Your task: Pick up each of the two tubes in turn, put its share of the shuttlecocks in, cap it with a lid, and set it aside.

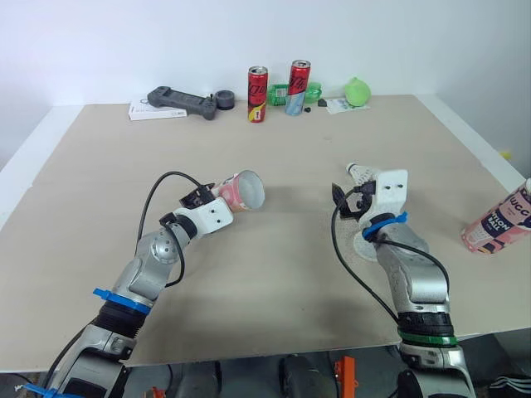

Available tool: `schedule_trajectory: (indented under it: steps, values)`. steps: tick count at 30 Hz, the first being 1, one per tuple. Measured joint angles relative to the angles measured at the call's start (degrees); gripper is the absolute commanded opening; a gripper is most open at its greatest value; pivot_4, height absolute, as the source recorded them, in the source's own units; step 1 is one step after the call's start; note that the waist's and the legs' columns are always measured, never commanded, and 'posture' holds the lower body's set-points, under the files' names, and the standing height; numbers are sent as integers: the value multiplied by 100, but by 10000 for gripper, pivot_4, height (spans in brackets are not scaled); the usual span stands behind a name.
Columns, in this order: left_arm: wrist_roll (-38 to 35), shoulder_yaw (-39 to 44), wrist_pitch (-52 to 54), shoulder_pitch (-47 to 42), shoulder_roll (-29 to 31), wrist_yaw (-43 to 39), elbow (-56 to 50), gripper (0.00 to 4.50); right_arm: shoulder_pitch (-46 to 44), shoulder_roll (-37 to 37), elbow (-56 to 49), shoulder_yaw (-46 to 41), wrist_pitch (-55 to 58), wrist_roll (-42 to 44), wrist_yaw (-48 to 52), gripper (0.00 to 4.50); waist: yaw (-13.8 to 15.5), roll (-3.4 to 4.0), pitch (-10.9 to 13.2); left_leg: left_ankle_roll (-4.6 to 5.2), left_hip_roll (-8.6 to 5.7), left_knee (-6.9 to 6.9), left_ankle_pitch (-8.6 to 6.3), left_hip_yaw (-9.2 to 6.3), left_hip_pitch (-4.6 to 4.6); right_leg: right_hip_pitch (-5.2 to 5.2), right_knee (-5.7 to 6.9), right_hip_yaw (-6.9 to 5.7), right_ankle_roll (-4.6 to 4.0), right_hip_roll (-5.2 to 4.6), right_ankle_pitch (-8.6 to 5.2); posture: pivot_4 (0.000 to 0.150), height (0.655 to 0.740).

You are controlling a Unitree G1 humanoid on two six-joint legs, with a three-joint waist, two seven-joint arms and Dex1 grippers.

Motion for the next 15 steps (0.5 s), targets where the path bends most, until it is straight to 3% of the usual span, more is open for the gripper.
schedule_trajectory:
  steps: [6, 12, 13, 15]
  values:
    - [-1, -14, -7, -11, -20, 6, 5, 31890, -590, 43, 866, -2, -223, -139, -200, 44215, -9, 1, 0, 0, 0, 0, 0, 0, 0, 2, 0, 1, 5, 0, 2, 1500, 7400]
    - [1, -13, 9, 13, -29, 25, -28, 31890, -1529, 89, 2661, -124, -837, -169, -238, 44215, -15, 3, 2, 1, -1, 0, 1, 0, 0, 2, 0, 2, 6, 0, 3, 1500, 7400]
    - [1, -7, 26, 31, -25, 32, -47, 31890, -1775, 84, 3110, -170, -1033, -169, -264, 38547, -19, 3, 2, 1, -1, -1, 1, 1, 1, 2, 0, 2, 6, 0, 3, 1500, 7400]
    - [1, -7, 43, 40, -28, 42, -64, 31890, -2079, 63, 3650, -216, -1290, -172, -302, 31572, -20, 3, 2, 1, -1, -2, 1, 0, 1, 2, 0, 2, 5, 1, 3, 1500, 7400]
